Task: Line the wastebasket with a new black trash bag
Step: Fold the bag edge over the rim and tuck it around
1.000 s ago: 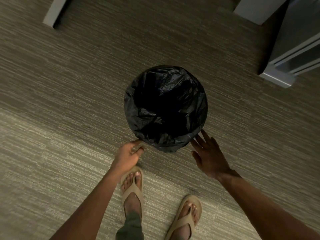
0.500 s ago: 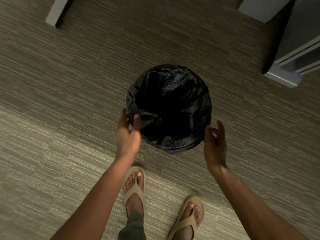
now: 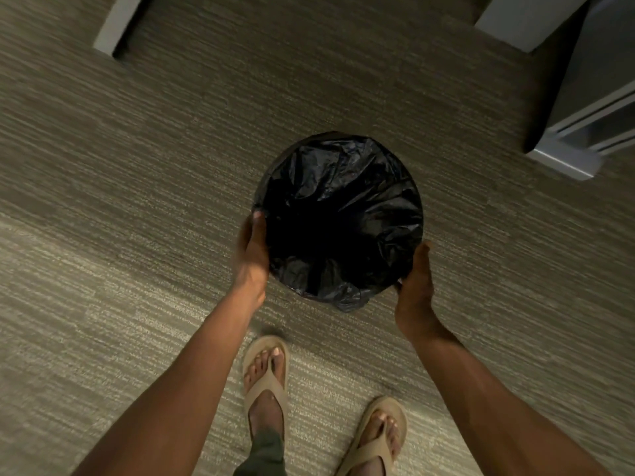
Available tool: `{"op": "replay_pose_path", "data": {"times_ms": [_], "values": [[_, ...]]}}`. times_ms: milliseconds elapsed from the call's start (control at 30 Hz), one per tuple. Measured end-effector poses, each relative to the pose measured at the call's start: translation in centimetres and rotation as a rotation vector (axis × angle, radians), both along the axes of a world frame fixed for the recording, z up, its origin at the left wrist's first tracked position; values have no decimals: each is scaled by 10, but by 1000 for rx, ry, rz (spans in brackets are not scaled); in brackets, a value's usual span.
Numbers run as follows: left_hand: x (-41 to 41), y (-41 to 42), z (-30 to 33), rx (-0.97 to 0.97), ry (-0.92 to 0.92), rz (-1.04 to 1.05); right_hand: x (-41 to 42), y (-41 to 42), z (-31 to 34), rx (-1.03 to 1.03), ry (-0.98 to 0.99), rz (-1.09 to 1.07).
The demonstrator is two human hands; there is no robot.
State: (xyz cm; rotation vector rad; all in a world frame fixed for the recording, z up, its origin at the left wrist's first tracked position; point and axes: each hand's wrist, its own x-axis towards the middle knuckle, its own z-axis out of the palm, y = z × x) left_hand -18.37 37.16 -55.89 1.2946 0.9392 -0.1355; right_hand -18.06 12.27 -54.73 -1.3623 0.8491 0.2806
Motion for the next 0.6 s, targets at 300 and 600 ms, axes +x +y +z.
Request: {"op": "replay_pose_path", "data": {"times_ms": [300, 600], "values": [[-20, -27, 43, 1138, -506, -656, 28, -11, 10, -1356, -718, 1229], [-58, -54, 32, 1075, -330, -1489, 109, 4, 24, -1593, -92, 1968]]}}
